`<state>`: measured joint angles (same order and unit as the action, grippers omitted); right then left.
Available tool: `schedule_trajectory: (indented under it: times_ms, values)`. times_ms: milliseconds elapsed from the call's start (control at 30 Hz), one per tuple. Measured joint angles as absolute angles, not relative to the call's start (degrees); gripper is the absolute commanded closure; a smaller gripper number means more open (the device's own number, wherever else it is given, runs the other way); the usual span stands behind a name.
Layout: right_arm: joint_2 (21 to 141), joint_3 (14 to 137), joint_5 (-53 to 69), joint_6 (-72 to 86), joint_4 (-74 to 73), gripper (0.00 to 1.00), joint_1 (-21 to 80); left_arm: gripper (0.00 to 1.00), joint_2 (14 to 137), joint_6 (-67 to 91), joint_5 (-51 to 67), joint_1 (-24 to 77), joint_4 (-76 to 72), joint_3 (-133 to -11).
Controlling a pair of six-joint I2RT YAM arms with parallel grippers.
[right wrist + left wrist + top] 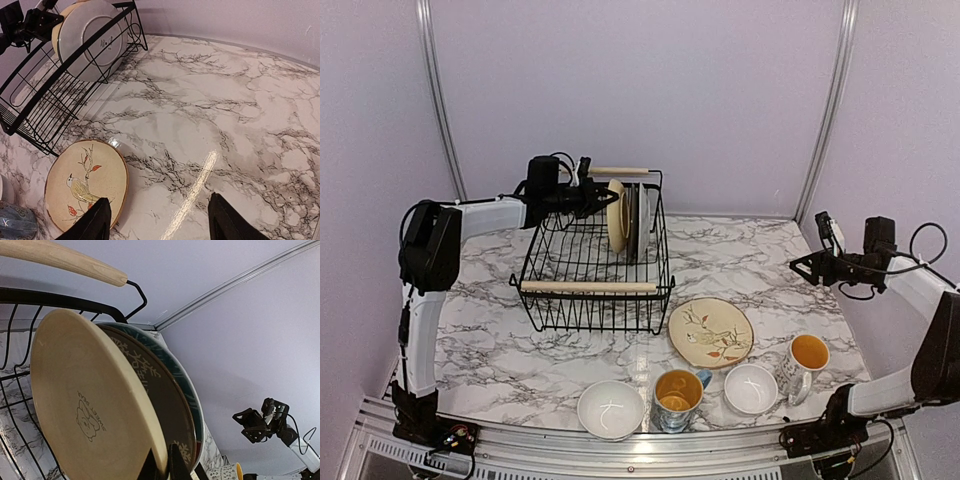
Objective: Load the mixed dishes into the dish rack
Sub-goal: Insert the plate into the dish rack.
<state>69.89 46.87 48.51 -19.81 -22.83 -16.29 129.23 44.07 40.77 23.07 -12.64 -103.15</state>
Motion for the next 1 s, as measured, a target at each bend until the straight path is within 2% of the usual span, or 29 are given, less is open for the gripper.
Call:
schedule_trajectory:
  times_ms: [167,467,567,633,1000]
  values:
    - [70.1,46.9,48.5,-19.8,-22.9,0.36,-16.3,1.0,129.7,43.5,40.0,23.2,-11.1,-104.5]
    - [70.4,46.9,48.5,-19.9,-23.0,0.36,-16.3,1.0,134.6,41.7,39.9,23.4,-4.9,-114.0]
    - [70.7,46.9,48.5,-20.0,-23.1,0.36,-16.3,0.92,135.9,41.9,39.8,23.4,-2.9,-116.7]
    - [70.8,46.9,48.5,-20.0,-23.2,0.36,-16.3,0.82,136.7,41.9,39.4,23.4,-2.4,-118.0]
    - [71.8,46.9,48.5,-20.1,-23.2,0.36,-16.3,0.7,137.1,40.8,36.8,23.4,-2.7,-117.8]
